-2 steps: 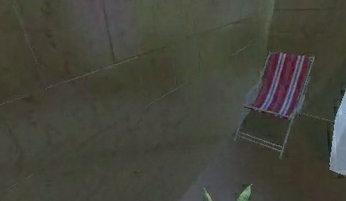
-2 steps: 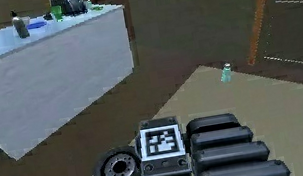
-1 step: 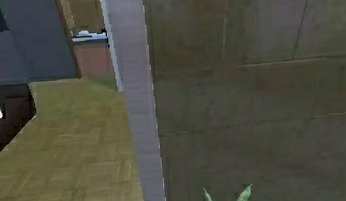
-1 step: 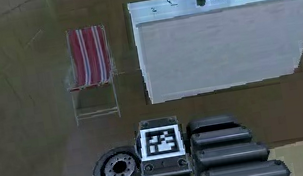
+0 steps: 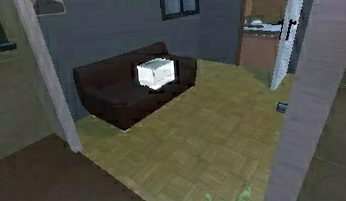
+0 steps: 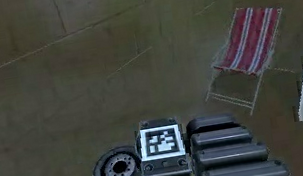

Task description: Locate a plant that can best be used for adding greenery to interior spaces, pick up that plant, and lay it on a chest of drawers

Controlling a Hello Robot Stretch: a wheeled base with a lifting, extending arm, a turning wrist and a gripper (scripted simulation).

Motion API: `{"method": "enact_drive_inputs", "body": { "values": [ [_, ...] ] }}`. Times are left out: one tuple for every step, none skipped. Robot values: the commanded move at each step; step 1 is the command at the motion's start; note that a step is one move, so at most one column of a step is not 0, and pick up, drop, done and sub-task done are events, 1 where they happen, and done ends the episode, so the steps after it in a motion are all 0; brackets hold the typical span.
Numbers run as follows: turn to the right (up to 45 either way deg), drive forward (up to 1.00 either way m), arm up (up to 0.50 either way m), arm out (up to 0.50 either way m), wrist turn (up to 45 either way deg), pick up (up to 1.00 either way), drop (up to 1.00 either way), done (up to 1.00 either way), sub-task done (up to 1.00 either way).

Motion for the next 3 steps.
{"method": "enact_drive_inputs", "body": {
  "values": [
    [-12.0,0.0,0.0,0.0,0.0,0.0,0.0,0.0,0.0],
    [0.0,0.75,0.0,0.0,0.0,0.0,0.0,0.0,0.0],
    [39.0,0.0,0.0,0.0,0.0,0.0,0.0,0.0,0.0]
  ]
}}
